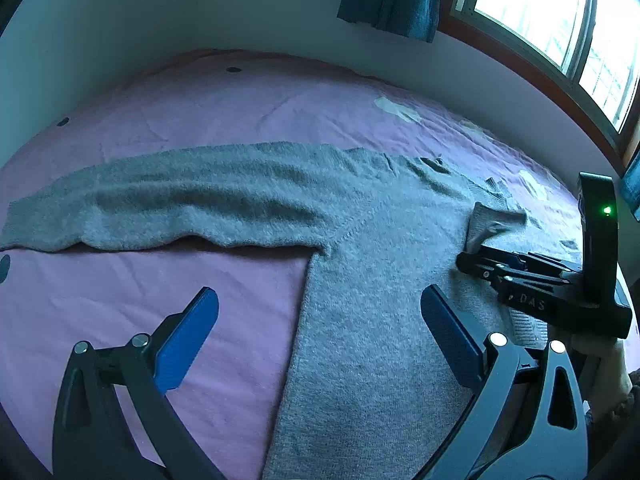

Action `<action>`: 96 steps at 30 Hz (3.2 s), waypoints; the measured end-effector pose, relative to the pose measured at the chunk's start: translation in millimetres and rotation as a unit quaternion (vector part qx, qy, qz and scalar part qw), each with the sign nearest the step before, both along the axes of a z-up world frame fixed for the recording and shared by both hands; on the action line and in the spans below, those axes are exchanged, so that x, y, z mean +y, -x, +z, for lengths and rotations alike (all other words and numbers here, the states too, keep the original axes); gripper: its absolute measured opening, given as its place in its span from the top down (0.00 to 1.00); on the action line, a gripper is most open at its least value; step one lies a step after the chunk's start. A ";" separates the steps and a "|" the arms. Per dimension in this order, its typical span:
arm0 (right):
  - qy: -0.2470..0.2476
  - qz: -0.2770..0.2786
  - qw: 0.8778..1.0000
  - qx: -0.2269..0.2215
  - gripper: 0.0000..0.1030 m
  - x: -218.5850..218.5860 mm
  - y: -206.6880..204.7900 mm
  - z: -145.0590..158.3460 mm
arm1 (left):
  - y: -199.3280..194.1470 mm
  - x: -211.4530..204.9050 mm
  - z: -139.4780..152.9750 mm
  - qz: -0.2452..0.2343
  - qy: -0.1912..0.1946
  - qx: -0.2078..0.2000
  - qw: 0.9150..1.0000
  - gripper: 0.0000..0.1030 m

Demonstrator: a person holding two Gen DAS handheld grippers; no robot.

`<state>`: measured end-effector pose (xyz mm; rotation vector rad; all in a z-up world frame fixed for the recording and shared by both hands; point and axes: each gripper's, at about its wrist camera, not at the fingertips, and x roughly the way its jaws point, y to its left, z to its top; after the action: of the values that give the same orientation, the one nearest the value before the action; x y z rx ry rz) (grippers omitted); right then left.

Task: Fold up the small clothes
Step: 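Carry the sleeve across the sweater body and open the right tool, then grasp the sweater's side edge beside the folded sleeve with the right tool, then fold the side edge over the body and open the right tool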

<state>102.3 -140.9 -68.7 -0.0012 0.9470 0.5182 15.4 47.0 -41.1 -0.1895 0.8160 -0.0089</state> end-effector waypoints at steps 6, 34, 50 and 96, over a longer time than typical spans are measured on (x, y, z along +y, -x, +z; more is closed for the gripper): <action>-0.008 0.021 1.000 -0.002 0.44 11.2 -1.2 2.0 | -1.8 -0.3 -1.7 0.001 0.002 0.003 1.000 0.02; -0.215 -0.354 0.906 0.086 0.48 -355.6 -24.6 -28.1 | -3.7 -18.8 -13.4 -0.029 0.004 0.014 0.999 0.02; -0.279 -0.306 0.903 0.112 0.79 -368.0 16.7 -41.4 | -6.1 -15.6 -22.4 -0.023 0.005 0.026 0.999 0.02; -0.144 -0.319 0.936 0.019 0.19 -344.7 177.6 -15.0 | 48.5 224.0 -18.0 0.157 0.095 0.019 0.983 0.02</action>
<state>-75.3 -485.7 -83.7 0.5681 0.8420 0.0464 -33.1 271.0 -59.2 -0.4988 0.8157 0.2159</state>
